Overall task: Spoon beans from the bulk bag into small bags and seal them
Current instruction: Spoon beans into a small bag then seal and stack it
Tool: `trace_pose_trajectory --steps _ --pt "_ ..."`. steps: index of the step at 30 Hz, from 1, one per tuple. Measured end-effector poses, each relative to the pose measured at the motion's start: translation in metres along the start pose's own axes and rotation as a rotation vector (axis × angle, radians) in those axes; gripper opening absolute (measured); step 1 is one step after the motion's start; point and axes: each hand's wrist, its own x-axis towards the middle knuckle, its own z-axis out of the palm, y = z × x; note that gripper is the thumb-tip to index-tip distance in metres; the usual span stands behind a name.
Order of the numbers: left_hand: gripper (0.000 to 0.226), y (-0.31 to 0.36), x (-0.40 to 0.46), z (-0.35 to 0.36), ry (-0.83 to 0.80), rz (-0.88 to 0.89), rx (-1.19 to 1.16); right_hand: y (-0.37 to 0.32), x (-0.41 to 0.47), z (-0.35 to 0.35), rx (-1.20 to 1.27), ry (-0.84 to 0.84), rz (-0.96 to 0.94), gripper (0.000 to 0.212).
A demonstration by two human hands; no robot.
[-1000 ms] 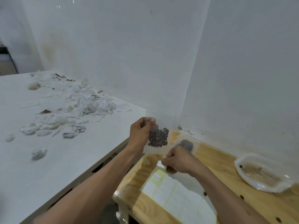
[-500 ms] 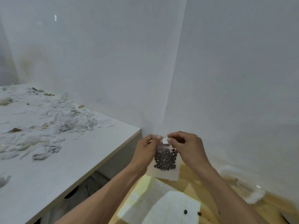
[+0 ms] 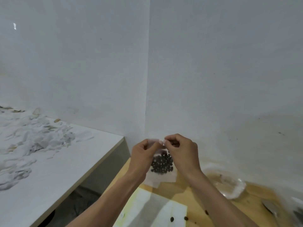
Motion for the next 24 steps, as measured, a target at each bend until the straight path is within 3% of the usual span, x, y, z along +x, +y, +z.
trace_pose_trajectory --steps 6,10,11,13,17,24 --pt "0.012 -0.005 0.006 0.013 -0.001 0.013 0.032 0.008 0.002 -0.004 -0.113 0.083 0.015 0.010" --pt "0.013 0.001 0.009 0.016 0.002 0.000 -0.014 0.012 0.007 -0.013 0.094 0.076 0.223 0.061" --pt "0.014 0.004 0.010 0.017 0.001 -0.008 -0.033 0.013 0.009 -0.017 0.187 0.021 0.289 0.063" --pt "0.016 0.008 0.012 0.019 -0.018 -0.008 -0.039 0.013 0.014 -0.024 0.345 -0.080 0.343 0.044" --pt "0.024 0.012 0.016 0.026 -0.053 0.008 -0.053 0.009 0.016 -0.032 0.518 -0.087 0.311 0.018" --pt "0.022 0.007 0.016 0.041 -0.035 0.064 0.034 0.017 0.019 -0.040 0.370 0.022 0.343 0.039"
